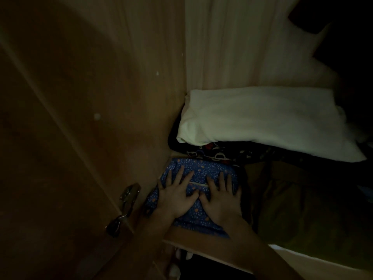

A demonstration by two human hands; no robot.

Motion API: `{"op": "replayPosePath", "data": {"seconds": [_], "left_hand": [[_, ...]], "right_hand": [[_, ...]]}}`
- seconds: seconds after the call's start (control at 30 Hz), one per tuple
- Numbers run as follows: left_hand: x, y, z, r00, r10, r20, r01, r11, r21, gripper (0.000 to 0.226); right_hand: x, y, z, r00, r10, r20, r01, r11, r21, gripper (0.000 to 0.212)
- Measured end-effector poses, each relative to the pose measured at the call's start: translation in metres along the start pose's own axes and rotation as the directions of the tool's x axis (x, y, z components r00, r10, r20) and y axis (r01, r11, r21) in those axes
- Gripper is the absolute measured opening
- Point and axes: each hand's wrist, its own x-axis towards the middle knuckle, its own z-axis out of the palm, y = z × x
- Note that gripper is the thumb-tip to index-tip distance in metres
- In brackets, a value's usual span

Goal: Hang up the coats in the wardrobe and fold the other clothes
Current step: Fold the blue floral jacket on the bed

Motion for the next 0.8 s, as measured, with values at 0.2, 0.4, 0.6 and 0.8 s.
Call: {"op": "replayPosePath", "data": {"seconds": [0.2,0.4,0.6,0.8], "left_hand": [[-0.008,0.007,-0.018,1.000,0.014,0.015,-0.016,0.991,0.129,0.073],[-0.038,0.048,-0.050,0.953,0.233,-0.192,-0.198,0.962,0.185,0.070],[-0.053,0.100,-0.068,0.936,0.284,-0.209,-0.244,0.950,0.197,0.068],[-0.062,0.141,-0.074,0.913,0.341,-0.224,-0.293,0.930,0.222,0.074]], "right_hand": [[-0.016,0.003,-0.038,0.997,-0.080,0.016,0.080,0.996,-0.035,0.076],[-0.054,0.028,-0.096,0.926,-0.177,-0.333,0.154,0.983,-0.096,0.077],[-0.077,0.070,-0.111,0.935,-0.121,-0.334,0.108,0.993,-0.057,0.072],[-0.109,0.109,-0.122,0.965,0.010,-0.262,-0.025,0.998,-0.053,0.071]]}}
